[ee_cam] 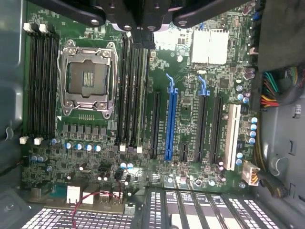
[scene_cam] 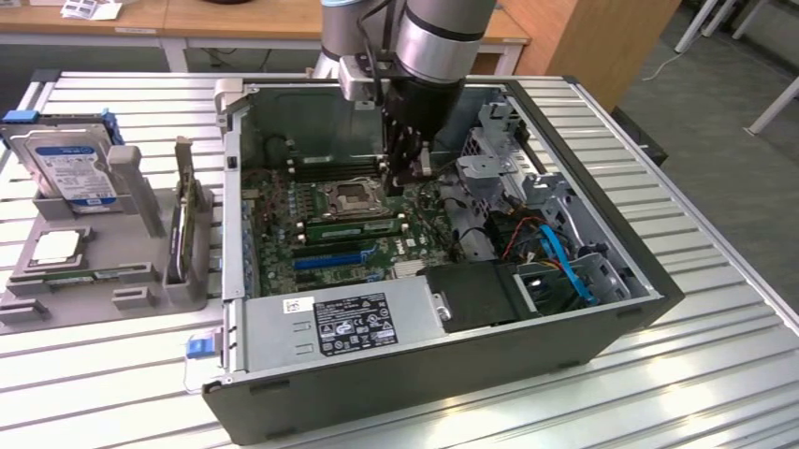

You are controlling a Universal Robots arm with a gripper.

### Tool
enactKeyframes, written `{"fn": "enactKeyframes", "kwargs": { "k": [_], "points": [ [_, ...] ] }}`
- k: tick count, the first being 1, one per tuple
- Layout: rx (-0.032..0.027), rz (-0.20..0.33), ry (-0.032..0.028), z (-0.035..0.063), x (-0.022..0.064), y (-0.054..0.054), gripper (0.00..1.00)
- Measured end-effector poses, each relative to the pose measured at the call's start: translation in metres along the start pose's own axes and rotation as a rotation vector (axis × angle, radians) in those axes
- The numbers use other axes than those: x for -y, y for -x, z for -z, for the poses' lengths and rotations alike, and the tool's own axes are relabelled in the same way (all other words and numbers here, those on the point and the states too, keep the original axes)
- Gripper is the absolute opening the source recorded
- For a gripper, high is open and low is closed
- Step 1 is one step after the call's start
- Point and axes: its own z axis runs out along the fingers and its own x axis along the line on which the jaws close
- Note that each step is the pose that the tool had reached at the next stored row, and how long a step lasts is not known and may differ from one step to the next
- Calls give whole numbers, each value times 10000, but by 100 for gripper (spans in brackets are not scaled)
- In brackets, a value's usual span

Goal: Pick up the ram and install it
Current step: 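Insert the ram into the slot, then press down the ram until it locks into place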

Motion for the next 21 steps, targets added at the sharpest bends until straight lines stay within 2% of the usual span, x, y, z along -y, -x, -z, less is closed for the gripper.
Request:
{"fn": "enactKeyframes", "kwargs": {
  "k": [7,8,10,12,21],
  "points": [
    [2,1,-1,0,0,0,11],
    [12,0,5,12,-2,0,11],
    [81,11,22,50,-4,1,11],
    [110,19,25,103,-8,2,11],
    [110,22,26,108,-8,2,11]
  ]
}}
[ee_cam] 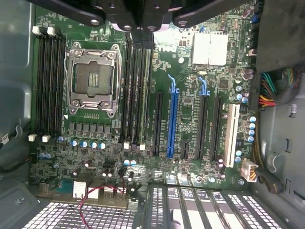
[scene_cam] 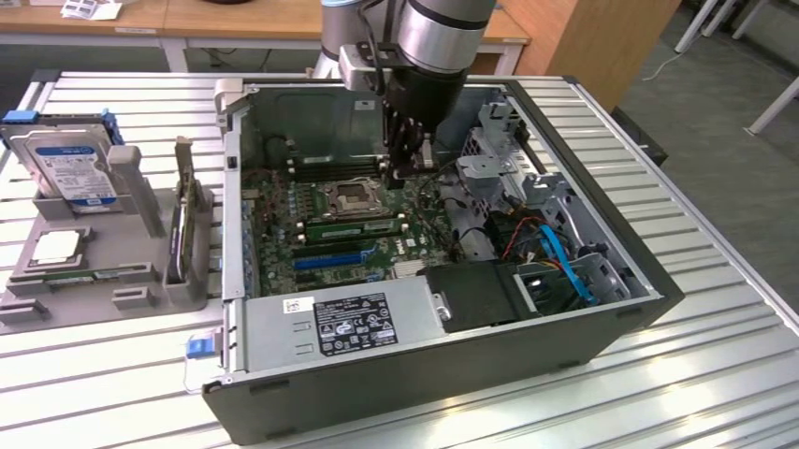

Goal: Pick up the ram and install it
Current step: 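Press down the ram until it locks into place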

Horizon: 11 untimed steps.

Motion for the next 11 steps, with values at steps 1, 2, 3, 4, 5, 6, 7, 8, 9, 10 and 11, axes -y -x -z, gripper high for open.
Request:
{"fn": "enactKeyframes", "kwargs": {
  "k": [1,2,3,4,5,6,7,8,9,10,11],
  "points": [
    [1,0,-1,0,0,0,11],
    [0,1,-7,-7,1,0,11],
    [-2,2,-13,-24,2,-2,11],
    [-1,2,-16,-43,4,-2,11],
    [0,2,-17,-61,5,-3,11],
    [-1,1,-17,-81,6,-3,11],
    [-4,0,-20,-99,7,-4,11],
    [-9,0,-23,-116,8,-5,11],
    [-13,0,-30,-134,9,-5,11],
    [-17,0,-39,-153,11,-6,11],
    [-21,1,-42,-170,13,-6,11]
  ]
}}
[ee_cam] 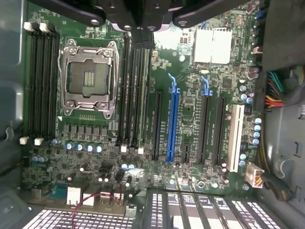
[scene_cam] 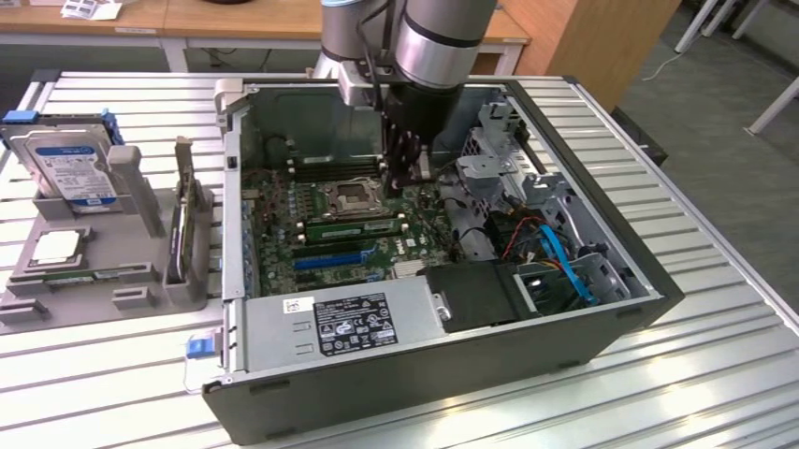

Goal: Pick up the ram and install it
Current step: 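Press down the ram until it locks into place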

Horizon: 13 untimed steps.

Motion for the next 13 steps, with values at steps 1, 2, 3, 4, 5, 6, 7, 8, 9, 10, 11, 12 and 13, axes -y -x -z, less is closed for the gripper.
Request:
{"fn": "enactKeyframes", "kwargs": {
  "k": [1,2,3,4,5,6,7,8,9,10,11,12,13],
  "points": [
    [-2,0,-1,-18,5,-1,11],
    [-5,-1,-3,-36,13,-1,11],
    [-10,-1,-3,-53,24,-3,11],
    [-14,-1,-5,-70,36,-4,11],
    [-18,1,-6,-88,50,-5,11],
    [-23,3,-7,-105,63,-6,11],
    [-26,4,-6,-122,69,-7,11],
    [-29,3,-6,-140,70,-8,11],
    [-30,2,-6,-158,71,-9,11],
    [-32,2,-6,-178,72,-9,11],
    [-31,2,-7,-196,74,-10,11],
    [-31,3,-7,-214,75,-10,11],
    [-31,3,-7,-232,77,-11,11]
  ]
}}
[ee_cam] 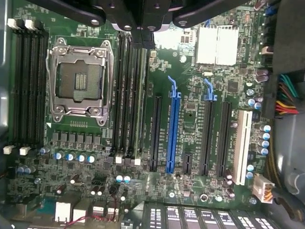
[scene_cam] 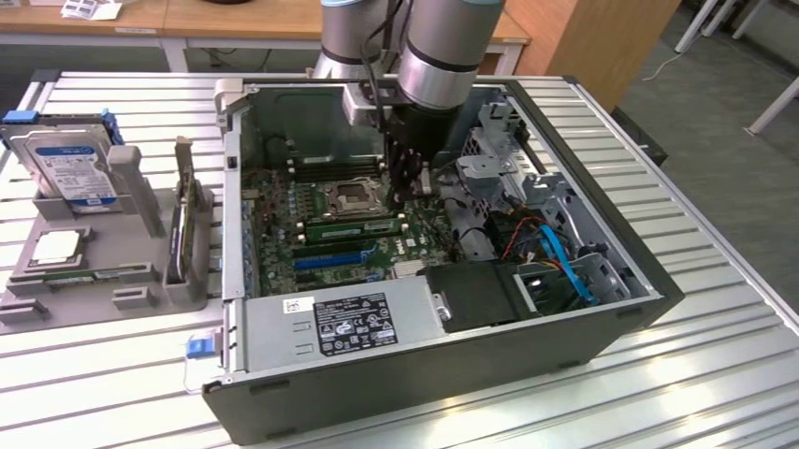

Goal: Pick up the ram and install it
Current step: 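Press down the ram until it locks into place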

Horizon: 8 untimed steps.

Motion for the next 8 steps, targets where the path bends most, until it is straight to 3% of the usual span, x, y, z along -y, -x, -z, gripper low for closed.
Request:
{"fn": "enactKeyframes", "kwargs": {
  "k": [8],
  "points": [
    [-4,0,-10,-143,24,-5,11]
  ]
}}
